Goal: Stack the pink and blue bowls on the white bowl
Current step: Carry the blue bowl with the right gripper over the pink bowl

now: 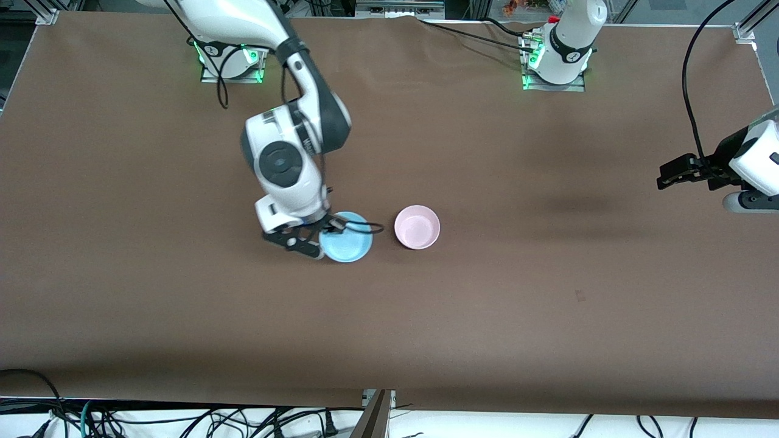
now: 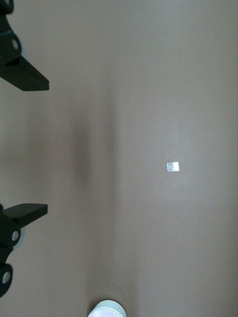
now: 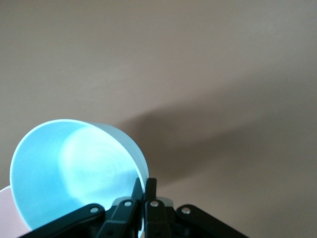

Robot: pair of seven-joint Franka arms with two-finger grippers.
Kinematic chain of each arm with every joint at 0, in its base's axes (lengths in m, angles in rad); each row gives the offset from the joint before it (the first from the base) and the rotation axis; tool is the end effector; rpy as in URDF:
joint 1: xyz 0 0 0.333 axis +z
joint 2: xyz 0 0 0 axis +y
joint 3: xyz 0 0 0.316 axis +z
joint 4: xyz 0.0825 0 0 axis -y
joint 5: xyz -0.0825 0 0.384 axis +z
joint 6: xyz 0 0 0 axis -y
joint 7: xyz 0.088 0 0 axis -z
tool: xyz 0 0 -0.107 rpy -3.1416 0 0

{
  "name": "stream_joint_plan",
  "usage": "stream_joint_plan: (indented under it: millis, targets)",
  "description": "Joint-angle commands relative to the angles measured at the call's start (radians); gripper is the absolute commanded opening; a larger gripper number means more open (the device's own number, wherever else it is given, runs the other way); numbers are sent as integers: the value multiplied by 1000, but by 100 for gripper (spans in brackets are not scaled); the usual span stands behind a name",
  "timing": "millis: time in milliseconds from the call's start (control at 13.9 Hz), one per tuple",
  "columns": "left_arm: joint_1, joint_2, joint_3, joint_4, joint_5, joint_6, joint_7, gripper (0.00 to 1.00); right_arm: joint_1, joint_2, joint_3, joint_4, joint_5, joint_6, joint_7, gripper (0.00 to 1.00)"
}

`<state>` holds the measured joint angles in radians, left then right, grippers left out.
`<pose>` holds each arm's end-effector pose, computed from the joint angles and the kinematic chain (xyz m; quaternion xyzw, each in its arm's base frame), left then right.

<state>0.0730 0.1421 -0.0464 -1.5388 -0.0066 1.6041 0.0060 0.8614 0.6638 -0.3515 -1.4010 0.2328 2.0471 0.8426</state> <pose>0.5964 0.0170 0.5606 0.9992 0.0106 -0.0382 0.0072 0.5983 0.4078 0.3336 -0.9833 0.1818 -0.0109 0.0055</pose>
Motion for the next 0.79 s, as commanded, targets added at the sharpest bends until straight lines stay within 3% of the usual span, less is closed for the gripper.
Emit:
stream_joint_plan:
  millis: [0,288,721]
  targets:
    - [-2,10,2,23,-6,-15,-8,100,24,82,24,99,10,36,81,0]
    - [-4,11,2,23,-6,-15,-8,100,24,100,106,105,10,186,177,0]
    - [-4,11,2,25,2,-15,-9,100,27,151,138,105,8,277,187,0]
